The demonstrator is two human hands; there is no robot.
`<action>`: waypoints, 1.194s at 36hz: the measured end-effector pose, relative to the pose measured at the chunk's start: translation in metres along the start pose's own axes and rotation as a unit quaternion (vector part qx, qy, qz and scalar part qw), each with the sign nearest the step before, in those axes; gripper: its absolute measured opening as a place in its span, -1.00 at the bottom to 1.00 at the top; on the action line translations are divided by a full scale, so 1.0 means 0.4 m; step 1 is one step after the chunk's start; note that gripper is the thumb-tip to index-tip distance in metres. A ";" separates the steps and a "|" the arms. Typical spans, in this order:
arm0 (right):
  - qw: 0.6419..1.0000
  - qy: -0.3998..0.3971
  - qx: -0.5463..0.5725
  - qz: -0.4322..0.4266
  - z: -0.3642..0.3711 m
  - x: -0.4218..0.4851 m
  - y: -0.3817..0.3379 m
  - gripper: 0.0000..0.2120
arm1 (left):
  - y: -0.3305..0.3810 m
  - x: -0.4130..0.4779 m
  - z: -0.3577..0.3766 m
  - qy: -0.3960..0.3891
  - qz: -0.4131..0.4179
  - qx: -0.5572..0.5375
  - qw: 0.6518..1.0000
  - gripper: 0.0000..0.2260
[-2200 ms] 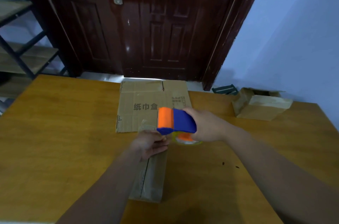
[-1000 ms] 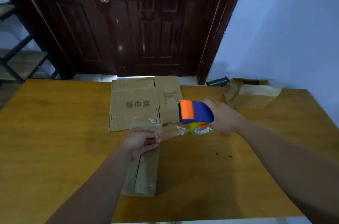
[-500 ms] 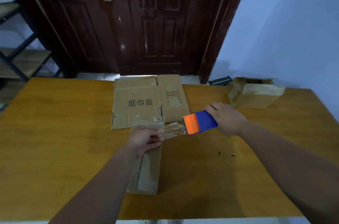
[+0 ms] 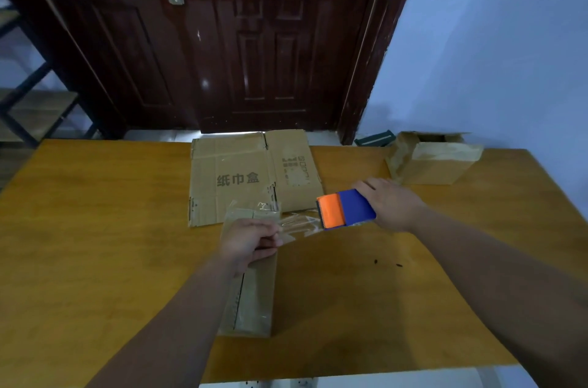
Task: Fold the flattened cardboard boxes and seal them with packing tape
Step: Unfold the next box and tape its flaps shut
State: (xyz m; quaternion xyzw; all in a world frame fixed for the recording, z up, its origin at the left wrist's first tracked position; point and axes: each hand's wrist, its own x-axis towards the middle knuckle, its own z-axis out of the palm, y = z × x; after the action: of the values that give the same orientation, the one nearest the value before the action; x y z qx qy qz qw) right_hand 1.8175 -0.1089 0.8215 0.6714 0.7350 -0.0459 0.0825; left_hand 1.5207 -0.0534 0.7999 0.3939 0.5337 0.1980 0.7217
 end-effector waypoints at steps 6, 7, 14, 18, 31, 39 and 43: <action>0.990 -0.012 -0.137 0.001 0.001 0.007 -0.021 -0.46 | 0.007 -0.005 0.004 0.005 -0.014 -0.011 1.000 -0.93; 0.989 -0.013 -0.147 0.004 0.000 0.007 -0.022 -0.46 | 0.008 -0.005 0.005 0.004 -0.013 -0.008 1.000 -0.93; 0.987 -0.012 -0.160 0.028 -0.012 0.017 -0.054 -0.53 | 0.004 -0.003 0.015 0.041 0.005 0.010 0.999 -0.94; 0.986 -0.037 -0.161 0.035 -0.008 0.022 -0.084 -0.53 | -0.018 -0.003 0.031 0.081 0.045 0.047 0.995 -0.88; 0.990 0.042 -0.127 0.037 -0.037 -0.012 -0.104 -0.21 | -0.039 -0.011 0.041 0.119 0.112 0.035 0.986 -0.84; 0.983 0.122 -0.138 0.002 -0.064 0.020 -0.136 -0.28 | -0.051 -0.025 0.071 0.165 0.194 0.018 0.967 -0.80; 0.985 0.141 -0.098 0.006 -0.064 0.030 -0.173 -0.28 | -0.067 -0.008 0.062 0.190 0.197 -0.038 0.961 -0.52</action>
State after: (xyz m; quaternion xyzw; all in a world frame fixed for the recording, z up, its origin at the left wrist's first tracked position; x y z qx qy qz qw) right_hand 1.7460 -0.0990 0.8412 0.6640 0.7365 0.1215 0.0435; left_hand 1.5389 -0.0808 0.7839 0.4186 0.5655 0.4272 0.5679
